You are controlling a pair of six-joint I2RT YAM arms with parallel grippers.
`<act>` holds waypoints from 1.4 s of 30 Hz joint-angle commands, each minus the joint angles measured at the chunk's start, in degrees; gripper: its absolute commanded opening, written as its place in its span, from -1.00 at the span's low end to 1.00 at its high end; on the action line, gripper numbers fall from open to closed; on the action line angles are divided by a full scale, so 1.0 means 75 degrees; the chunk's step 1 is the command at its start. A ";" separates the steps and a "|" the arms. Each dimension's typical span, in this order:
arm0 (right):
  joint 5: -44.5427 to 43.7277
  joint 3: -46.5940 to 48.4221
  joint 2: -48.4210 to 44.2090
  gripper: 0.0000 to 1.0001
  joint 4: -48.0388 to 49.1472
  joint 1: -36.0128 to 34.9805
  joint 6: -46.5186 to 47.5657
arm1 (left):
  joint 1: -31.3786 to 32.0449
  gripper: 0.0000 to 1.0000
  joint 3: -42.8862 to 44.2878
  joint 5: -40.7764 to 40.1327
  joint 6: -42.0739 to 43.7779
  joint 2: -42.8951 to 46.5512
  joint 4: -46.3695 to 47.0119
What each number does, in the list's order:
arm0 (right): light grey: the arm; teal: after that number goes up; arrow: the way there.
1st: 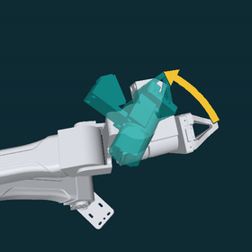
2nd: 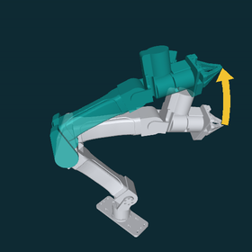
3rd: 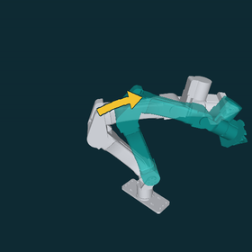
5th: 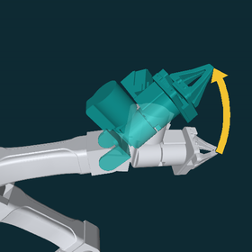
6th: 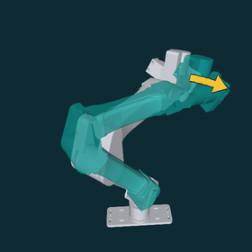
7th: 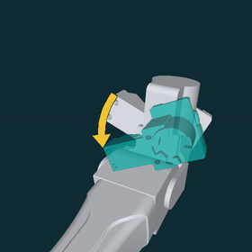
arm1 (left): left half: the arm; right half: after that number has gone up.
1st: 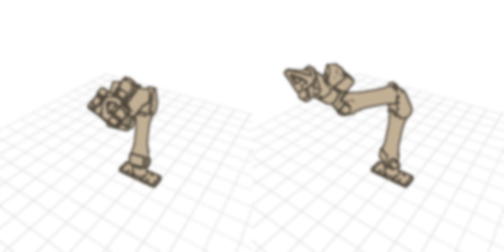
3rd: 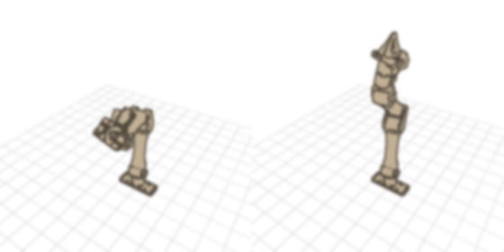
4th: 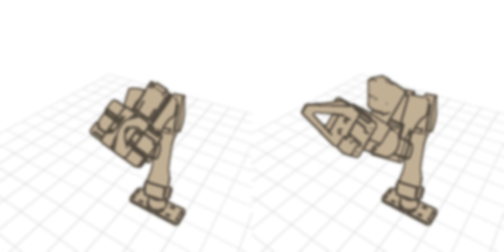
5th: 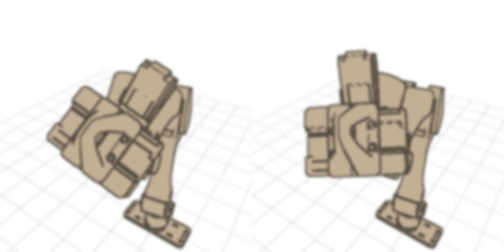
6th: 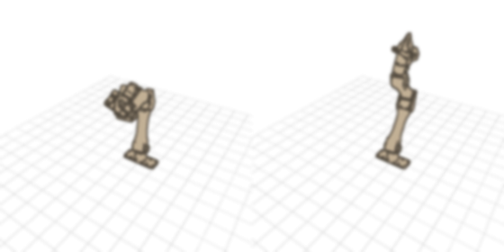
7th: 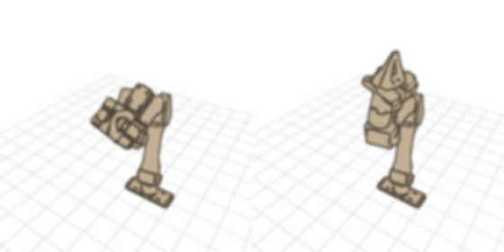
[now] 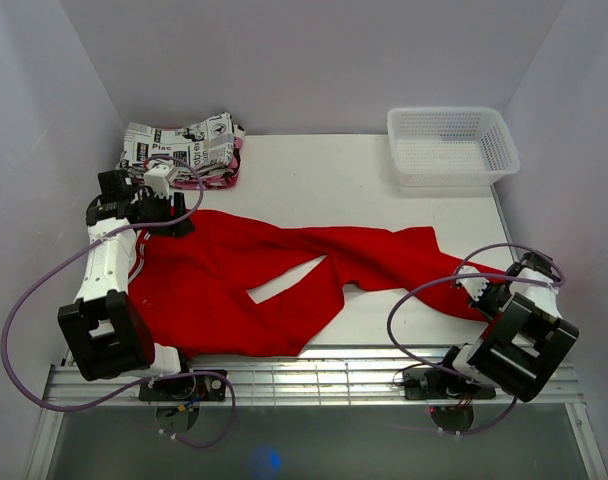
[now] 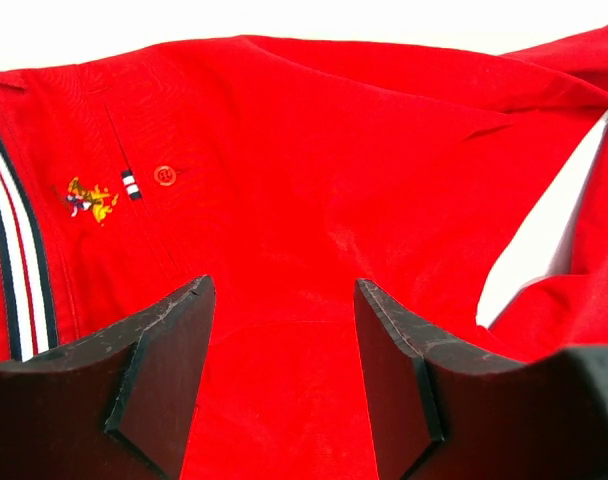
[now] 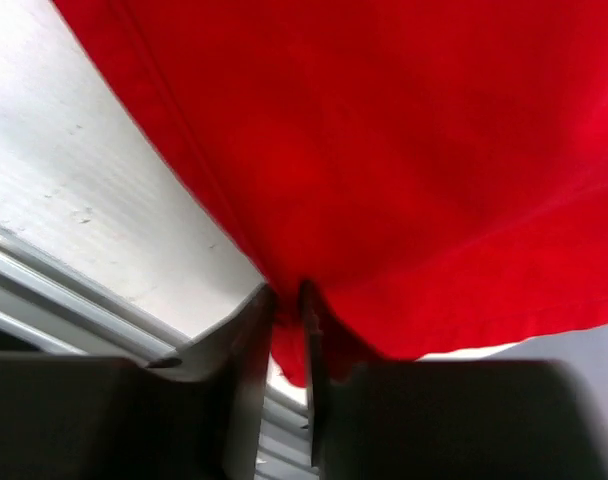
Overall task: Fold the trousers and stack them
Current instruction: Flatten the trousers out
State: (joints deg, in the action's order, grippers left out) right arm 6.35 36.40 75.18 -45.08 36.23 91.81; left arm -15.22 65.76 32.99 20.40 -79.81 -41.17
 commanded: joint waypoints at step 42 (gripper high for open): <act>0.1321 0.7042 0.4052 -0.85 0.0679 -0.1537 -0.6594 | 0.1782 0.26 0.1473 0.0617 0.2446 -0.1803 0.0273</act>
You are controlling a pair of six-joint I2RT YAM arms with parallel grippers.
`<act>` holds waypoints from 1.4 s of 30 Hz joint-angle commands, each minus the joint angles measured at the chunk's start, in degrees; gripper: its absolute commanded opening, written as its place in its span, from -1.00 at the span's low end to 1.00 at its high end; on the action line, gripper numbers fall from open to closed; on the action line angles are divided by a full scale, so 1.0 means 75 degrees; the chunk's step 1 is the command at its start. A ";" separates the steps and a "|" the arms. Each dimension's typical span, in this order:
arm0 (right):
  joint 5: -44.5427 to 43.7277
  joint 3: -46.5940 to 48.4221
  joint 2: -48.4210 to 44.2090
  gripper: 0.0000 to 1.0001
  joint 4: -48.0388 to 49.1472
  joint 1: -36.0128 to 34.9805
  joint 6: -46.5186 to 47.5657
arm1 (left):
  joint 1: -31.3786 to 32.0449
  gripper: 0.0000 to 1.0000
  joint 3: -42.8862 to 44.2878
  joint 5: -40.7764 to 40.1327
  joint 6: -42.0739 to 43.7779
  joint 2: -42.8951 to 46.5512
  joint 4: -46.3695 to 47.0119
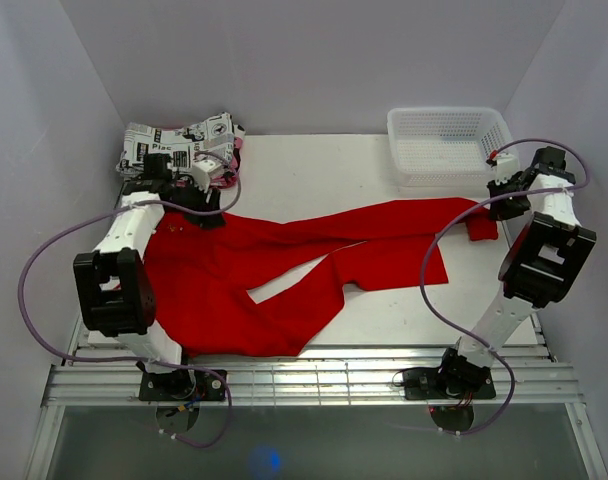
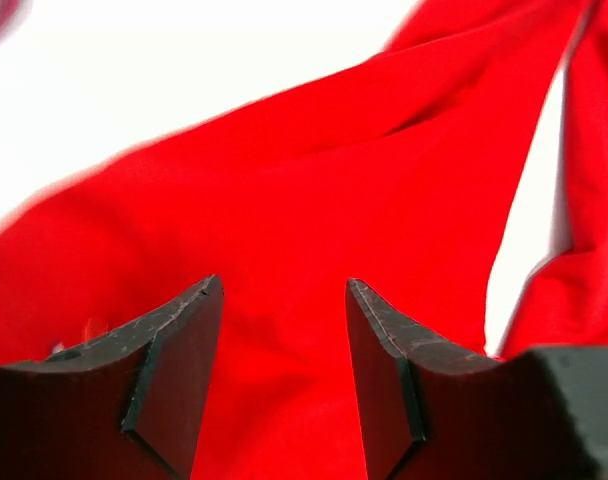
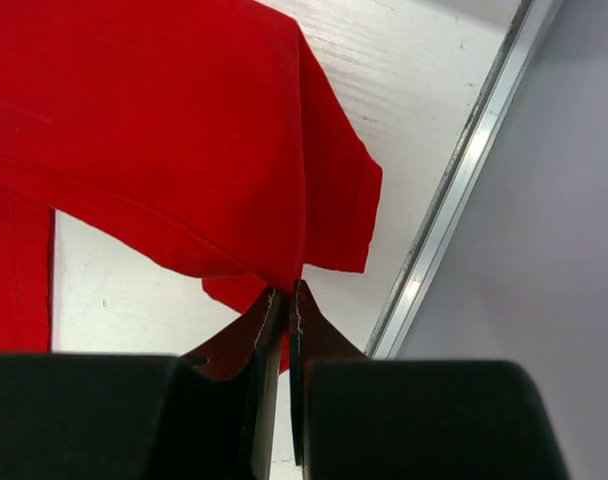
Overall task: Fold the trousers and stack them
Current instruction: Flatten the trousers out
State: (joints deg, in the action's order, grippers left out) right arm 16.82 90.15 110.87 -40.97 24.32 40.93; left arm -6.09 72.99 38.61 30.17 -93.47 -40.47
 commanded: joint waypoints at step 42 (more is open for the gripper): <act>-0.0848 -0.1602 -0.3872 -0.85 -0.1846 0.1092 0.3705 | 0.2629 -1.00 -0.1457 -0.0145 0.2458 0.2500 0.1728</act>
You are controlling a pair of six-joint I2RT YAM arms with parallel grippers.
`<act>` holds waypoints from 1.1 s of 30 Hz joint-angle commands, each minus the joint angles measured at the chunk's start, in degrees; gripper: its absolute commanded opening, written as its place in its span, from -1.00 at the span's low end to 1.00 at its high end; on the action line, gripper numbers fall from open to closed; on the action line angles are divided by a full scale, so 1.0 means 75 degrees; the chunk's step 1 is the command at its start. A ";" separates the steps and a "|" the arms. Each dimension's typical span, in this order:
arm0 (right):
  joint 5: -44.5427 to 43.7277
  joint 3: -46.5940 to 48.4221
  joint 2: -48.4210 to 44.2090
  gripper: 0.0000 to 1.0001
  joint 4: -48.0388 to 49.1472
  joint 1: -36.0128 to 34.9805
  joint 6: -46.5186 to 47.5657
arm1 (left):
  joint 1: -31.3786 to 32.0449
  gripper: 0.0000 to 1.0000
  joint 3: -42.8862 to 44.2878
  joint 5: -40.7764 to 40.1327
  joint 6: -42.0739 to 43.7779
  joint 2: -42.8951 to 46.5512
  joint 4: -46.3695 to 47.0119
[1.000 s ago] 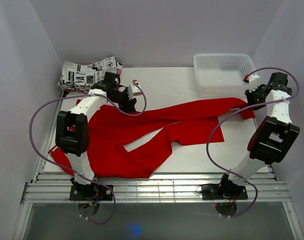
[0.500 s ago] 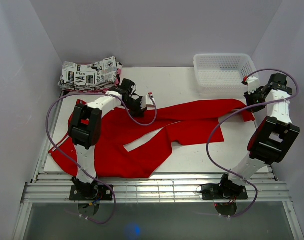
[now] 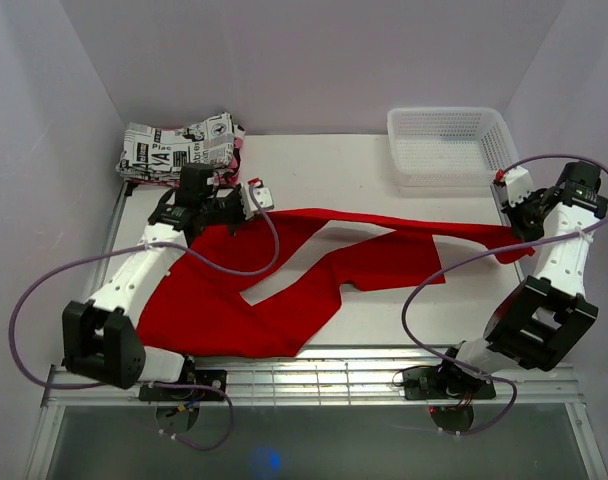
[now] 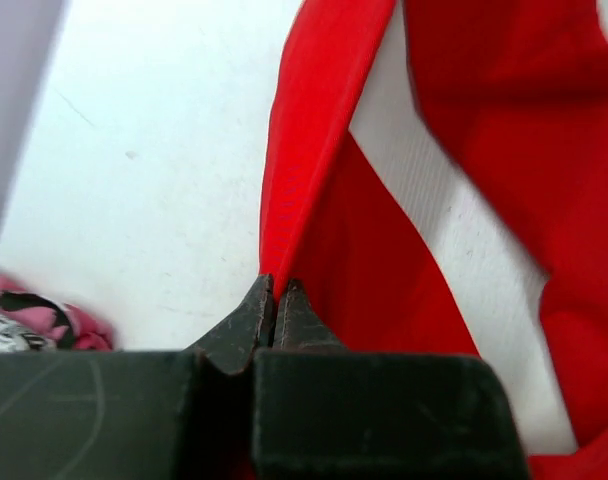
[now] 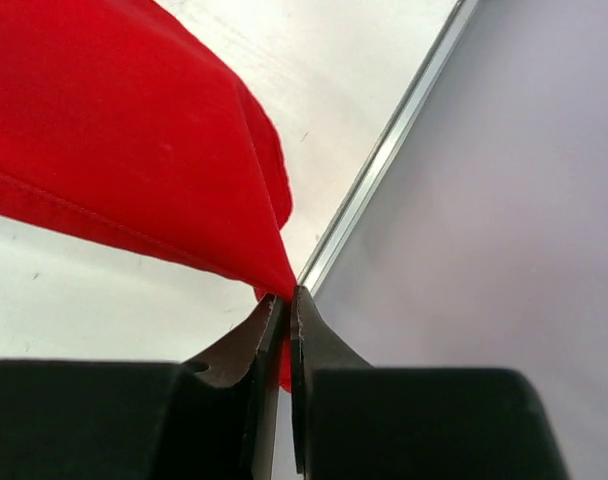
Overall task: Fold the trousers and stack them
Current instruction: Flatten the trousers out
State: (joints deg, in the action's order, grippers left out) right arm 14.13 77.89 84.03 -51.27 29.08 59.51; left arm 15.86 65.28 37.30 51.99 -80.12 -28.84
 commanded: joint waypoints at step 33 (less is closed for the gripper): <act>-0.1253 0.1734 0.2297 0.83 0.0919 -0.1908 -0.1864 | -0.1970 0.42 0.2841 -0.2875 -0.5069 -0.2690 0.0741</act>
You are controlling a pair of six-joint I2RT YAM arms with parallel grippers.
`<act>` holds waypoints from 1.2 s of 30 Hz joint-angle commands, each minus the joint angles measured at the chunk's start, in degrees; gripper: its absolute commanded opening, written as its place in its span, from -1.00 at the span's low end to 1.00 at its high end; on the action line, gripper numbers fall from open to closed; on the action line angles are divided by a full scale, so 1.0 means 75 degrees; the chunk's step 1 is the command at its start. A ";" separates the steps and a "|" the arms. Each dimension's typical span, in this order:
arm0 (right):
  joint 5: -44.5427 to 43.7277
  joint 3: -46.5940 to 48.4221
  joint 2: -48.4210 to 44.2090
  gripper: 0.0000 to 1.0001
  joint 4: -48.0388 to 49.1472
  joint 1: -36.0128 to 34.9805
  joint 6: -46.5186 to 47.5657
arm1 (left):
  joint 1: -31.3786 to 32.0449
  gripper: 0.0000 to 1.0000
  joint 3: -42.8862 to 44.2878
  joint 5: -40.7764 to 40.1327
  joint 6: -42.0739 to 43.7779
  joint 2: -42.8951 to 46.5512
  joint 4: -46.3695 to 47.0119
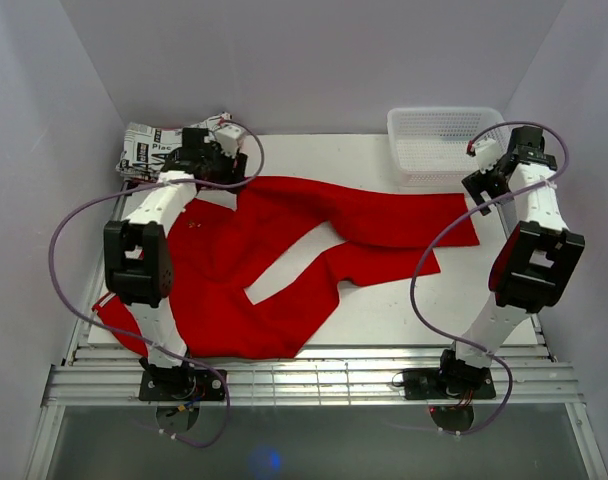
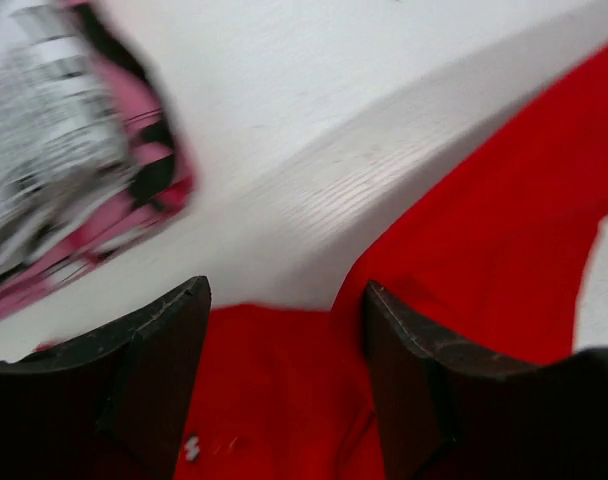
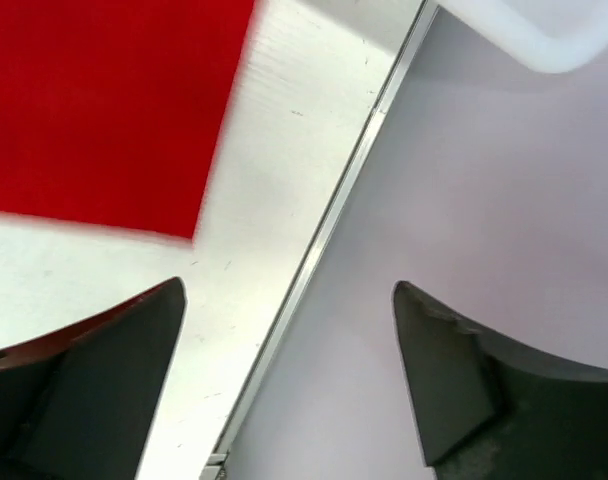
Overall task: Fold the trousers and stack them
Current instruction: Flatten the trousers out
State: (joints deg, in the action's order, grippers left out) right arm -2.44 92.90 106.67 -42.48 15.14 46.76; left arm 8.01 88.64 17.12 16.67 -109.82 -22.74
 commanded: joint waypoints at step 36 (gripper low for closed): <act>0.0279 -0.1241 0.1914 -0.64 0.2488 -0.2815 -0.2790 | -0.3071 0.38 -0.1261 0.0647 0.0016 0.1485 -0.0952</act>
State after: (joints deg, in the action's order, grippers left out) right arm 7.27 84.97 118.39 -24.47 -6.57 25.93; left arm -13.02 77.41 24.49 17.08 -97.73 -29.63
